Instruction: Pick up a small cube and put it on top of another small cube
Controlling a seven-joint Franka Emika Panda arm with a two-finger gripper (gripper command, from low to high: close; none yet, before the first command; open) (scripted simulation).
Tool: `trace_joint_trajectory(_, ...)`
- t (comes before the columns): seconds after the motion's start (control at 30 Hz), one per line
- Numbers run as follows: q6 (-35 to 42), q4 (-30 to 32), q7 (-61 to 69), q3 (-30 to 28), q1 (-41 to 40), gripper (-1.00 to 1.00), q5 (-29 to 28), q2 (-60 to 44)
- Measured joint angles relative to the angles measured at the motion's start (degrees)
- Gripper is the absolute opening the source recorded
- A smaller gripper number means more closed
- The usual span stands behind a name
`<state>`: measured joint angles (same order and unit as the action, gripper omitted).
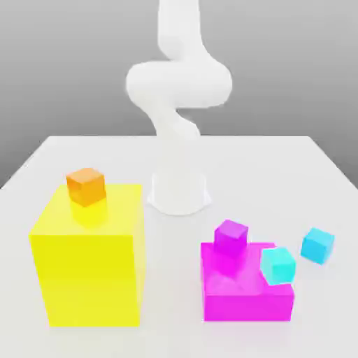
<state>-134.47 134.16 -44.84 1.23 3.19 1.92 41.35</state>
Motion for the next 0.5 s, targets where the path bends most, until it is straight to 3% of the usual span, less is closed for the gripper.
trace_joint_trajectory(0.5,-16.07,14.23,2.46,13.83,16.95,0.00,6.76,-26.66)
